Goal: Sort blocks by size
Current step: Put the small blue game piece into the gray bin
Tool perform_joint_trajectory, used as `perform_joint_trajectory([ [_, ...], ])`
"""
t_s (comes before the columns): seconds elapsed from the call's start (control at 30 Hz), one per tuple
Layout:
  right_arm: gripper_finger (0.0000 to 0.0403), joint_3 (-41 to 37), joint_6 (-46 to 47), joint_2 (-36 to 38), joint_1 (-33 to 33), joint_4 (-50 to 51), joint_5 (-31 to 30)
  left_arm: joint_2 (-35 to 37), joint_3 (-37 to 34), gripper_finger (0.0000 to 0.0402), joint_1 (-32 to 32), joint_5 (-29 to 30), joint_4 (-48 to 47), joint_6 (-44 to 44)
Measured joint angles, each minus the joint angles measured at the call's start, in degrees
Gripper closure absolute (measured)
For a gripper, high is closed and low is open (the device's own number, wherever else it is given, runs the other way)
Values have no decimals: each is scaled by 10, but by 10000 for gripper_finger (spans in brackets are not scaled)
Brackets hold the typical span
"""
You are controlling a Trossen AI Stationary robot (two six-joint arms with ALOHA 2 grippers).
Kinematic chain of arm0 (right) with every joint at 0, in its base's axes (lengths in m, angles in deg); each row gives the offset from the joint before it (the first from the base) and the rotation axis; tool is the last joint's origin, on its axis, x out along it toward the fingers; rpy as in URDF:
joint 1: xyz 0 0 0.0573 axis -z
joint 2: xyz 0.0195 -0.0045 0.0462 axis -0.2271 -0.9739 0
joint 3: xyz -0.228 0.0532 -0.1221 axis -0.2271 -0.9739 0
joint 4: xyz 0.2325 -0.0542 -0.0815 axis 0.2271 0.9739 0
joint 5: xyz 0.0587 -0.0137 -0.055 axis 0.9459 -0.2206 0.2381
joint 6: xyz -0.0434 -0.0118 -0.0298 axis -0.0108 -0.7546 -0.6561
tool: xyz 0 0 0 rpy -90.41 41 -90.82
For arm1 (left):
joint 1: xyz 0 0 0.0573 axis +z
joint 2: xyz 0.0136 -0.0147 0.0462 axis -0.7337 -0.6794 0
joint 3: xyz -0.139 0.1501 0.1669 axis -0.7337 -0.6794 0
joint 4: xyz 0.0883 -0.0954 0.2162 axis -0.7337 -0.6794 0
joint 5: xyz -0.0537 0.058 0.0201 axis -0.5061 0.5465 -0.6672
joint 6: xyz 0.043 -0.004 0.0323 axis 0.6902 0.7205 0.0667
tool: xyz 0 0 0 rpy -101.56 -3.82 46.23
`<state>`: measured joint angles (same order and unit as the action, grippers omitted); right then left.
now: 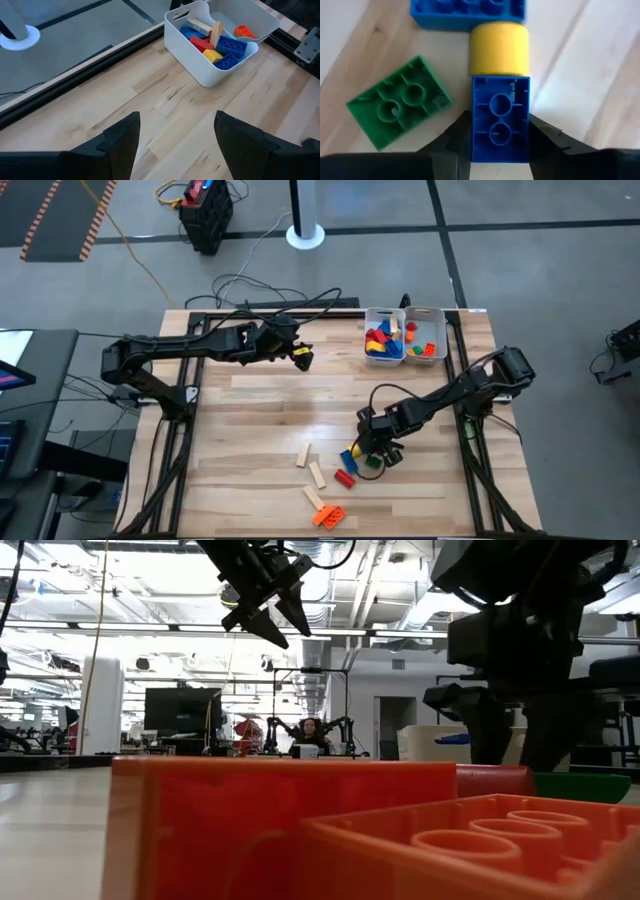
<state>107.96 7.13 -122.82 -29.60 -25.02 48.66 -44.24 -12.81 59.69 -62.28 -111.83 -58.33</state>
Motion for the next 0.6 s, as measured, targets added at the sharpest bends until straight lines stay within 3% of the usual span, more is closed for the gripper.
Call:
perform_joint_trajectory([
  [0.17,240,0,24,46,48,61,-9,0,0,157,0,-13,7,11],
  [0.33,239,0,94,122,136,152,-63,0,0,157,3,-17,9,16],
  [0.6,239,0,264,246,322,331,-110,0,0,157,21,-117,57,18],
])
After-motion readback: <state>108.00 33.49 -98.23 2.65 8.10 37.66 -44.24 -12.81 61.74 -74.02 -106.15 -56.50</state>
